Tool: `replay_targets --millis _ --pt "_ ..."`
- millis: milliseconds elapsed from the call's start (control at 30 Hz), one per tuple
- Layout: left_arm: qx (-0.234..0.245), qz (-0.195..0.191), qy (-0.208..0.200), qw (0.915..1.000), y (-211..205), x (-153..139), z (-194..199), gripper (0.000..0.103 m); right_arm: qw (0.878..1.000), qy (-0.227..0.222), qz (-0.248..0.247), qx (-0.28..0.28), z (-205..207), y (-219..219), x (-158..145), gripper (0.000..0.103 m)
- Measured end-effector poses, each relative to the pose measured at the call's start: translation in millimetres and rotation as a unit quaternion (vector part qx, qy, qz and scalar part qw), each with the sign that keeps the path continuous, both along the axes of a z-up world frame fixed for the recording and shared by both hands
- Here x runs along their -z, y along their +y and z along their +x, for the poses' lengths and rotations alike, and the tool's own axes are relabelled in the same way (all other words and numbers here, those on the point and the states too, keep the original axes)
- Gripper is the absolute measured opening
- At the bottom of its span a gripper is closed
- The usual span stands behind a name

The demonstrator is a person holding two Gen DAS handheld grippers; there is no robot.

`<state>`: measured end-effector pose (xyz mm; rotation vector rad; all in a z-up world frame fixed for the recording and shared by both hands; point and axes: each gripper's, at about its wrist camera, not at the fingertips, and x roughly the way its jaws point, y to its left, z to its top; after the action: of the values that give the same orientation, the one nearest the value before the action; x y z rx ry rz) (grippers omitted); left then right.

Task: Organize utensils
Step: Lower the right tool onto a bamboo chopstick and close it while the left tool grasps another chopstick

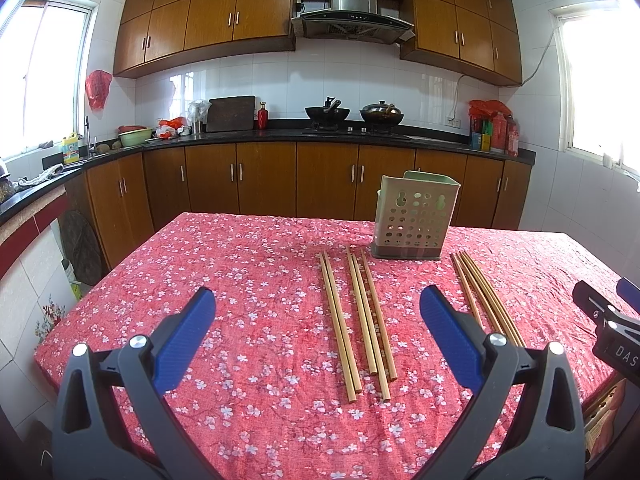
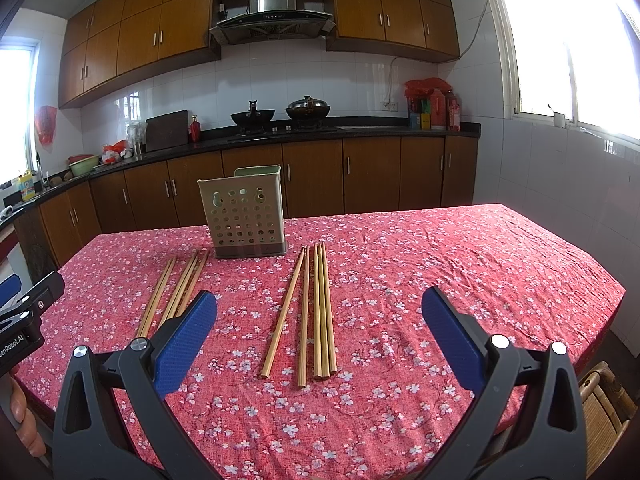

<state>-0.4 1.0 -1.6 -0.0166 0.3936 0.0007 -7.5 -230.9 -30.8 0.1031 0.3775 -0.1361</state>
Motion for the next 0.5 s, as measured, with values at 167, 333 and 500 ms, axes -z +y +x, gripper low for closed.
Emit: replay_targets --millis 167,333,500 --pt "-0.005 -0.018 0.043 0.9989 5.4 9.8 19.5 0.099 0.999 0.038 0.028 -0.019 18.7 -3.2 11.1 0.101" --pt "-0.025 -0.031 0.115 0.9926 21.8 33.9 47.1 0.099 0.99 0.121 0.066 -0.001 46.0 -24.0 40.2 0.101" --pt "-0.034 -0.036 0.155 0.9867 36.0 50.0 73.3 0.099 0.973 0.191 0.126 0.012 80.2 -57.1 60.9 0.074"
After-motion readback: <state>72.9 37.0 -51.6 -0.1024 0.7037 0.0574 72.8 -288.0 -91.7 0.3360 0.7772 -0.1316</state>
